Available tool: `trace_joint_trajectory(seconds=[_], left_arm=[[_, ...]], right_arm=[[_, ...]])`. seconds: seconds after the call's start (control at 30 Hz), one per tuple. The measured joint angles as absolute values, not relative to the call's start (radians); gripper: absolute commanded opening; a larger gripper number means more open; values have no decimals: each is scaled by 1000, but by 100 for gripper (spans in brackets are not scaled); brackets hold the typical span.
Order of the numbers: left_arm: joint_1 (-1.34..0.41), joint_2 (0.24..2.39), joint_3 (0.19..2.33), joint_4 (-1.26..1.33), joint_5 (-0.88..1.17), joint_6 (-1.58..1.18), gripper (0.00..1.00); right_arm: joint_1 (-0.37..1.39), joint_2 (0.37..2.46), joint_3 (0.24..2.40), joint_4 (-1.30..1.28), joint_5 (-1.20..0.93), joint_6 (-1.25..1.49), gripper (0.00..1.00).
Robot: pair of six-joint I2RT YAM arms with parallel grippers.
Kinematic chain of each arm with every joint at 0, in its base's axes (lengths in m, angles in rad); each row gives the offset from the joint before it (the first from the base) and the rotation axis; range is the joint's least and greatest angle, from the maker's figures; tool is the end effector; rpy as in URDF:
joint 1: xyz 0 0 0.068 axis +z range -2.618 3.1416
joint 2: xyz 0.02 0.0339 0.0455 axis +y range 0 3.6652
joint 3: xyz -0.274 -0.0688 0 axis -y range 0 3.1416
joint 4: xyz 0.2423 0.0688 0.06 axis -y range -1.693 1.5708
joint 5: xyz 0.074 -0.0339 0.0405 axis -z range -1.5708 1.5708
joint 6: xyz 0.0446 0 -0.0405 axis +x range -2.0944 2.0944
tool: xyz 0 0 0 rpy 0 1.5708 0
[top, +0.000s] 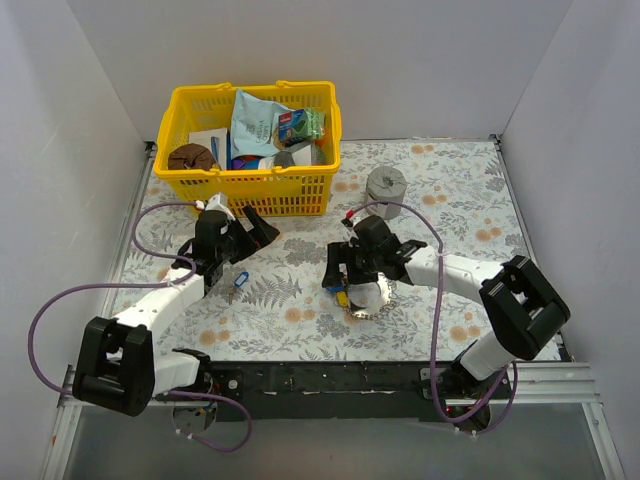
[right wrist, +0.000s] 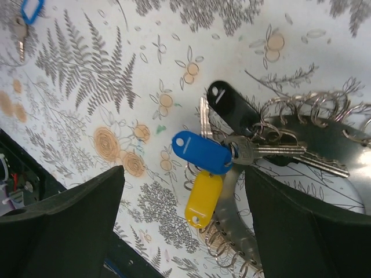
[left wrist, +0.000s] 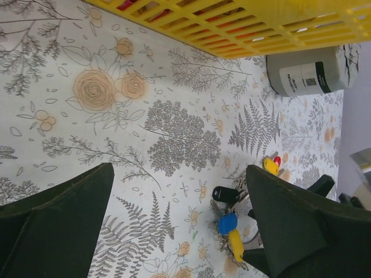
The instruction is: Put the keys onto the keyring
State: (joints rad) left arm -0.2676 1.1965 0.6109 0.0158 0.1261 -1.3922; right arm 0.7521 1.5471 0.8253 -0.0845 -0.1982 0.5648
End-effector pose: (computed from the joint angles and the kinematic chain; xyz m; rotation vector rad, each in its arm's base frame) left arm 0.2439 -0.0727 0.2208 -1.1816 2.0269 -1.0462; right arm 0.2251 0.2226 0.1874 -0.3373 2.5097 0.8214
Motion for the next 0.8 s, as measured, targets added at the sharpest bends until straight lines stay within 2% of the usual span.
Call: trace_joint_trajectory(seconds=[0.23, 0.47, 0.8], left_arm=[[-310, 1285, 605, 106, 212, -1418, 98], [-485, 1489, 644, 166, 248, -1456, 98], [-632, 1727, 833, 184, 274, -1475, 98]], right_arm=[[703, 1409, 875, -159, -114, 514, 92], [428, 1163, 681, -188, -89, 489, 90], [400, 1186, 505, -196, -217, 521, 88]])
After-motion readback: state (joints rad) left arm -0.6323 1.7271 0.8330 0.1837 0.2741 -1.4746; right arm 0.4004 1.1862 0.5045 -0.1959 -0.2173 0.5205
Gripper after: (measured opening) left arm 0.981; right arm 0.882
